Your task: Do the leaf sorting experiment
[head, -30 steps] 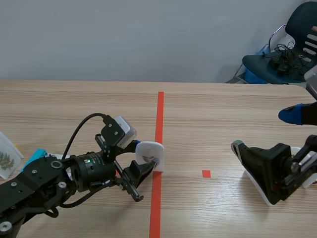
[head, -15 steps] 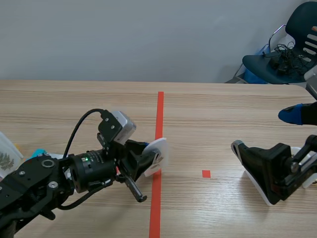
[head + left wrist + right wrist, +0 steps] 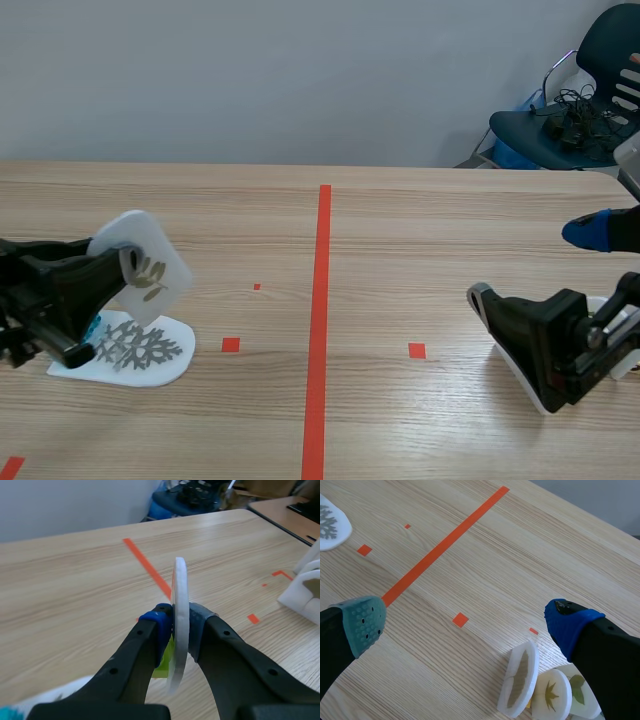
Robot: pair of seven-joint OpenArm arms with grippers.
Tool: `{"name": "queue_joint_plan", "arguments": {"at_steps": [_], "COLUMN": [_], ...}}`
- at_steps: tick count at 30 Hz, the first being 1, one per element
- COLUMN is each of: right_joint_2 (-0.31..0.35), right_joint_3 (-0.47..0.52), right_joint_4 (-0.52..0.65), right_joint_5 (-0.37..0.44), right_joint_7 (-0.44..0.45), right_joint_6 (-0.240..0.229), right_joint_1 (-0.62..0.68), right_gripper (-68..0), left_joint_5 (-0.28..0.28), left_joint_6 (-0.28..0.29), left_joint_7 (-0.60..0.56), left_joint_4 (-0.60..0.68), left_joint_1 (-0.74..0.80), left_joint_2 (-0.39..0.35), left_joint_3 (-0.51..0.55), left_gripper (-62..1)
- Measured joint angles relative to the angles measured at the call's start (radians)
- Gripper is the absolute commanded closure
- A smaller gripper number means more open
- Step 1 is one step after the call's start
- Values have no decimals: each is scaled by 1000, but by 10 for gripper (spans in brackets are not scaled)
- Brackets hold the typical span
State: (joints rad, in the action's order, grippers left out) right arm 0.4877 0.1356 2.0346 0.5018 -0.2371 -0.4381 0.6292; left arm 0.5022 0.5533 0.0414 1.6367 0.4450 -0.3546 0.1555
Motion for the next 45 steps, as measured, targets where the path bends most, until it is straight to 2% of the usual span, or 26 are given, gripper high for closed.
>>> {"name": "queue_joint_plan", "arguments": {"at_steps": [3,8,10,13,16,20,23,26,28,29,32,34,36,37,40,42,45], "right_joint_2": [0,0,0,0,0,0,0,0,0,0,0,0,0,0,0,0,0], "right_joint_3": [0,0,0,0,0,0,0,0,0,0,0,0,0,0,0,0,0], "right_joint_4": [0,0,0,0,0,0,0,0,0,0,0,0,0,0,0,0,0], "right_joint_5": [0,0,0,0,0,0,0,0,0,0,0,0,0,0,0,0,0], "right_joint_7": [0,0,0,0,0,0,0,0,0,0,0,0,0,0,0,0,0], "right_joint_6": [0,0,0,0,0,0,0,0,0,0,0,0,0,0,0,0,0], "right_joint_1": [0,0,0,0,0,0,0,0,0,0,0,0,0,0,0,0,0], "right_gripper": [-679,-679,-679,-679,-679,-679,-679,-679,-679,-679,-679,-679,-679,-679,-679,-679,-679], "left_joint_5": [12,-3,-3,-4,-5,-9,-53,-95,-93,-93,-93,-93,-87,-76,5,74,106], "left_joint_6": [1,-5,-48,-109,-134,-133,-133,-131,-131,-131,-116,-108,-76,-40,35,63,115], "left_joint_7": [3,35,34,10,8,0,-105,-117,-122,-121,-121,-120,-95,-64,8,70,141], "left_joint_4": [11,-16,-55,-149,-272,-423,-488,-504,-503,-502,-499,-490,-461,-429,-273,-133,81], "left_joint_1": [61,62,41,-11,-84,-167,-194,-204,-204,-204,-204,-204,-200,-192,-153,-124,-90], "left_joint_2": [0,3,13,37,53,58,61,61,61,61,61,61,57,53,48,37,16], "left_joint_3": [48,41,32,30,30,28,27,27,27,27,27,27,28,32,77,132,215], "left_gripper": [-53,-53,-53,-53,-53,-53,-57,-66,-121,-168,-362,-451,-459,-459,-465,-514,-623]}}
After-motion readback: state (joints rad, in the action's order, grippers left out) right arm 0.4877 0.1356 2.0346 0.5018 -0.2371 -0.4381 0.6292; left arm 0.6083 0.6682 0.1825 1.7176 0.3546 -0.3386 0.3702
